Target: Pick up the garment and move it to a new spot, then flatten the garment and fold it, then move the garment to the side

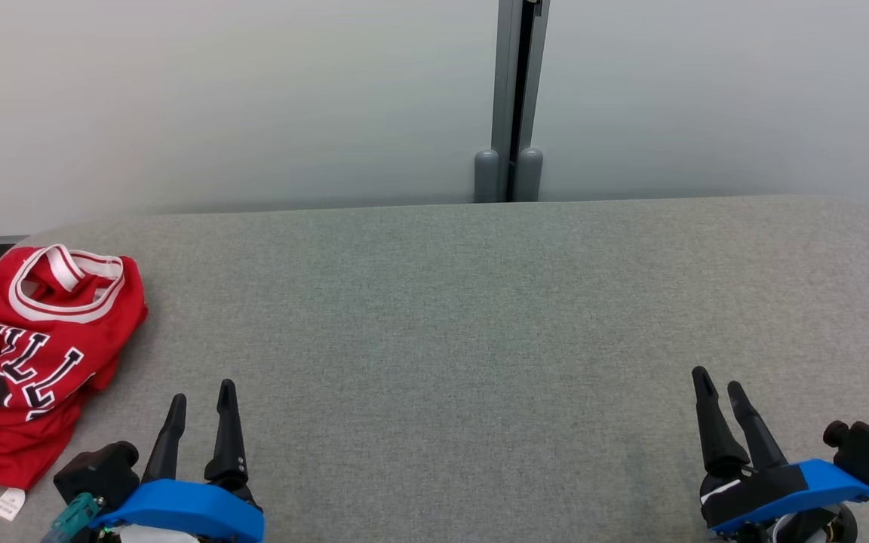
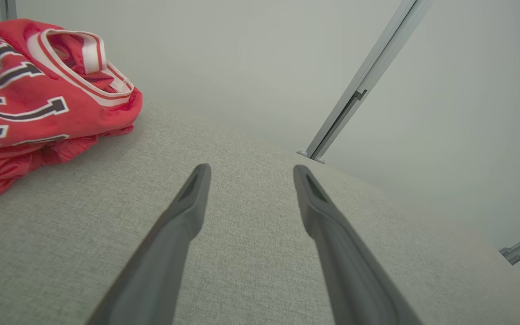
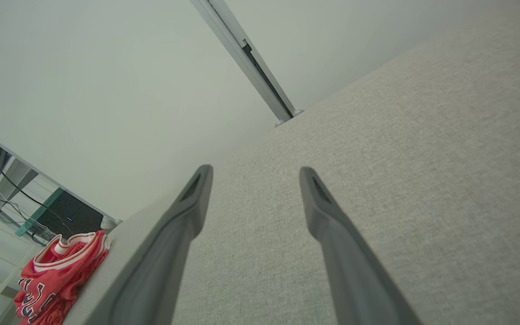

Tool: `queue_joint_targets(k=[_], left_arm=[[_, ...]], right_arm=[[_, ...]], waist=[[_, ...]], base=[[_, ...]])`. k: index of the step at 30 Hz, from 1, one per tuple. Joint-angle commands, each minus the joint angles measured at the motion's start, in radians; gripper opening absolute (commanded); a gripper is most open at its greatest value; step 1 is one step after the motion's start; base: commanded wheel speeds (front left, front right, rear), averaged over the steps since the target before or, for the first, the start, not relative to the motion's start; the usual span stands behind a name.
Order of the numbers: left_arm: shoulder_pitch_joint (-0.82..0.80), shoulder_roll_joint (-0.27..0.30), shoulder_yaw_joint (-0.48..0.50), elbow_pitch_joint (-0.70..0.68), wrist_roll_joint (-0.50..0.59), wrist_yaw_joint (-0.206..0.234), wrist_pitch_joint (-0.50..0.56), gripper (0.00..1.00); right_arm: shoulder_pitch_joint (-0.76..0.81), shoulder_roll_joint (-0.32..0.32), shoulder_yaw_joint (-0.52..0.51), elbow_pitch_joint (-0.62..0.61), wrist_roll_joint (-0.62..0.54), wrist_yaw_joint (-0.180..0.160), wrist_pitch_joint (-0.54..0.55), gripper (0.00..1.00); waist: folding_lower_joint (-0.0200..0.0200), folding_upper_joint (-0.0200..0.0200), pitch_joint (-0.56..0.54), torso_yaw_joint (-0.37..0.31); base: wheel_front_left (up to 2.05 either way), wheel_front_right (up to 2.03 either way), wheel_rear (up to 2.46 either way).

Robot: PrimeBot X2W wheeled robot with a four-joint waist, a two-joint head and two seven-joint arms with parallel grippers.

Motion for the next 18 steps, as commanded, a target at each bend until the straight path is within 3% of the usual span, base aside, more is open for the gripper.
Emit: queue_joint_targets(k=[1, 18], left_arm=[[-0.009, 0.011, -0.008, -0.006, 0.029, 0.0, -0.01, 1.0], [-0.007, 0.027, -0.055, 0.016, 0.182, 0.021, -0.052, 1.0]], right_arm=[[0.006, -0.008, 0.002, -0.009, -0.025, 0.003, -0.008, 1.0], [0.016, -0.01, 0.013, -0.011, -0.196, 0.003, -0.026, 1.0]], waist=[[-0.0001, 0.0, 0.0, 0.0], [-0.0002, 0.0, -0.007, -0.005]], base=[[0.0, 0.0, 0.0], [0.0, 0.0, 0.0]])
